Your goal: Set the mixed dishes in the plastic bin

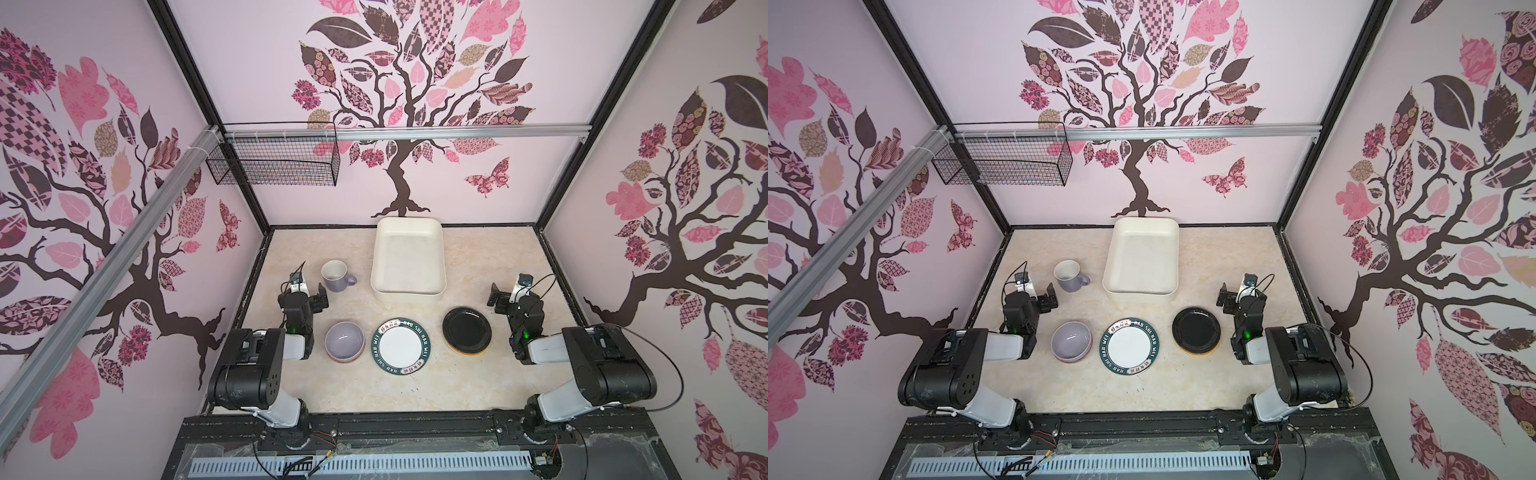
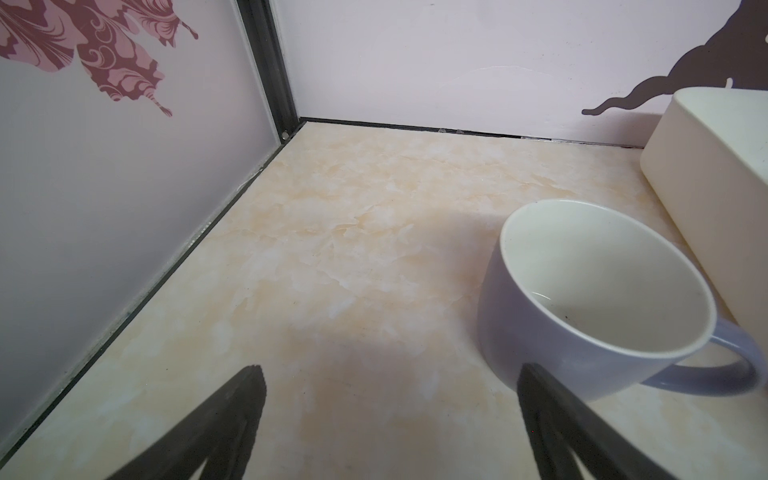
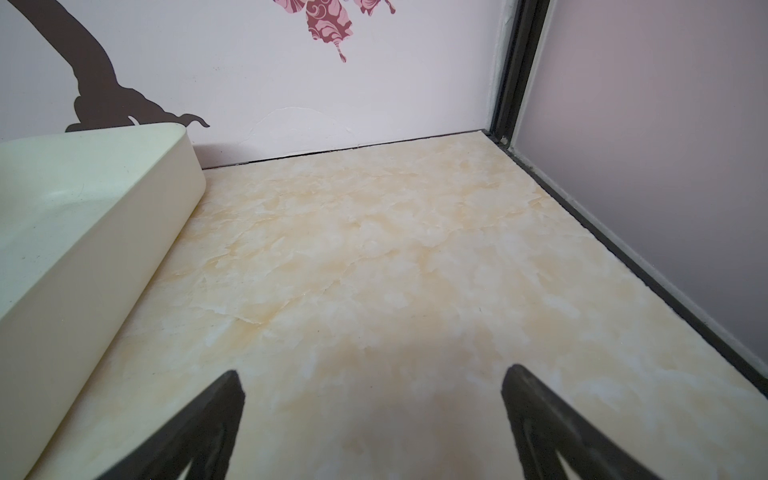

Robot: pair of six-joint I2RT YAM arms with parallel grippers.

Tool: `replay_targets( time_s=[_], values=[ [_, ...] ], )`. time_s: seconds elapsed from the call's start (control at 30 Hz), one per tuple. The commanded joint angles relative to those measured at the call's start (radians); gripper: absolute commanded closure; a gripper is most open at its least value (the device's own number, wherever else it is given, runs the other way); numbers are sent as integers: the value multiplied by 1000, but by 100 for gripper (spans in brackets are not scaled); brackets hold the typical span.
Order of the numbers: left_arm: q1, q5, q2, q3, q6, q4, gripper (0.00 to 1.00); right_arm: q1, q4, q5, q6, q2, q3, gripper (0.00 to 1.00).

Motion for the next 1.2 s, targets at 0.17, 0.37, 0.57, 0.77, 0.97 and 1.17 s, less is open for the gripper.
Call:
replay_targets(
  time_s=[0.17,0.37,0.57,0.77,0.97,1.17],
  values=[
    [-8,-9,2,-3,16,23,2,6,12,10,-4,17,15,0],
    [-8,-5,4,1,12,19,2,6,11,9,-4,16,16,1],
    [19,56,1,9,2,-3,2,6,11,8,-4,16,15,1],
    [23,65,5,15,0,-14,2,7,11,8,-4,16,15,0],
    [25,67,4,18,1,-17,2,7,13,8,-4,16,15,1],
    [26,70,5,19,1,-19,2,-13,13,-33,6,13,12,1]
  ],
)
